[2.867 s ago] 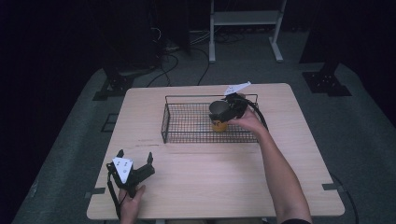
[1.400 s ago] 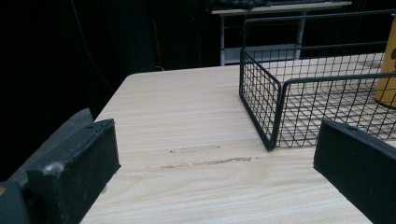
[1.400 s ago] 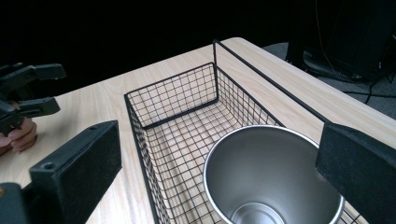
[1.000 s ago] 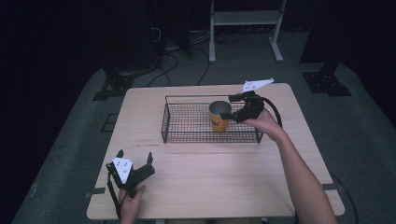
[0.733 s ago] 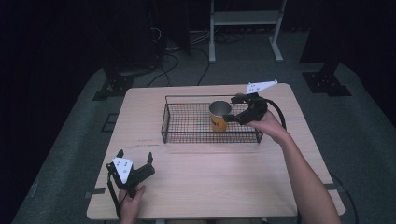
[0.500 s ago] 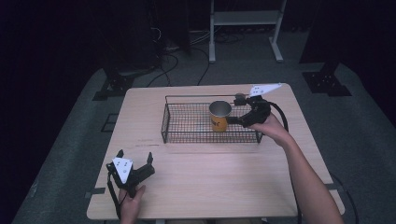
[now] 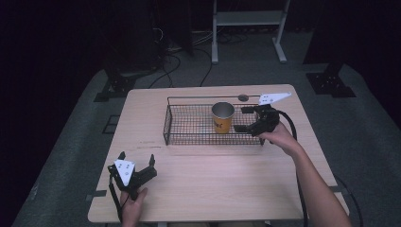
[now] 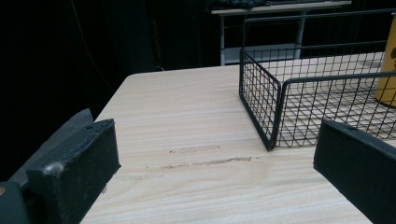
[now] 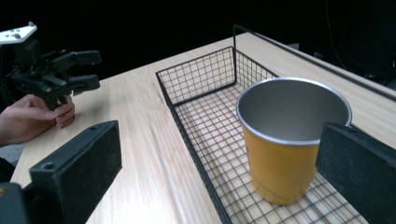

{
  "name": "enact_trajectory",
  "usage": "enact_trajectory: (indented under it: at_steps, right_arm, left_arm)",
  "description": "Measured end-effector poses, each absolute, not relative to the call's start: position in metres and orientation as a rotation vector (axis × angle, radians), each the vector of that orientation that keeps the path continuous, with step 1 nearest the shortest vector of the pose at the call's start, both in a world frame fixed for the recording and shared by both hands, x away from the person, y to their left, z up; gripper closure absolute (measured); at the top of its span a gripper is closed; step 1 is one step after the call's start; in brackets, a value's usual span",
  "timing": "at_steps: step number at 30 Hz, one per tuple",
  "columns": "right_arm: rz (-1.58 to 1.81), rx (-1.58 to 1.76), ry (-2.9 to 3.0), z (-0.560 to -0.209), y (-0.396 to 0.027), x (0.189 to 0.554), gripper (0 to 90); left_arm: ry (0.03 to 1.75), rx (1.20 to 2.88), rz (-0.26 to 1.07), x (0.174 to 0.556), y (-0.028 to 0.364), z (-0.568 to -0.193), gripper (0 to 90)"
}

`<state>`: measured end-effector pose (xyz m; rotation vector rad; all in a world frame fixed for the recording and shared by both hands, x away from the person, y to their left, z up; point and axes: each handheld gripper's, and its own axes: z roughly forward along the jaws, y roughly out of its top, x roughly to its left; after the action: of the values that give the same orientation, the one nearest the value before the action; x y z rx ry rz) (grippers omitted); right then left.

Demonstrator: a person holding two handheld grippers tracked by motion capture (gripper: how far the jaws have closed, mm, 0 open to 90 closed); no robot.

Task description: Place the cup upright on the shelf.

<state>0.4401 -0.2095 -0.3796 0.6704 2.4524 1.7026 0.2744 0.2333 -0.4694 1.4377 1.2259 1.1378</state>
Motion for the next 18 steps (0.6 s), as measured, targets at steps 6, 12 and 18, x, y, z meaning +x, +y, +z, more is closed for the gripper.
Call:
enact_trajectory:
  at_steps: [6,12,18]
  right_arm:
    - [1.724,0.687,2.437,-0.384,-0.217,0.435,1.0]
    - [1.729,0.690,2.441,-0.390,-0.222,0.429,1.0]
    - [1.724,0.694,2.464,-0.395,-0.225,0.424,1.0]
  left_arm:
    - [1.227,1.437,1.138,0.274,0.233,-0.469,0.0]
    - [1.225,1.438,1.138,0.274,0.233,-0.469,0.0]
    - [1.226,1.437,1.137,0.275,0.233,-0.469,0.0]
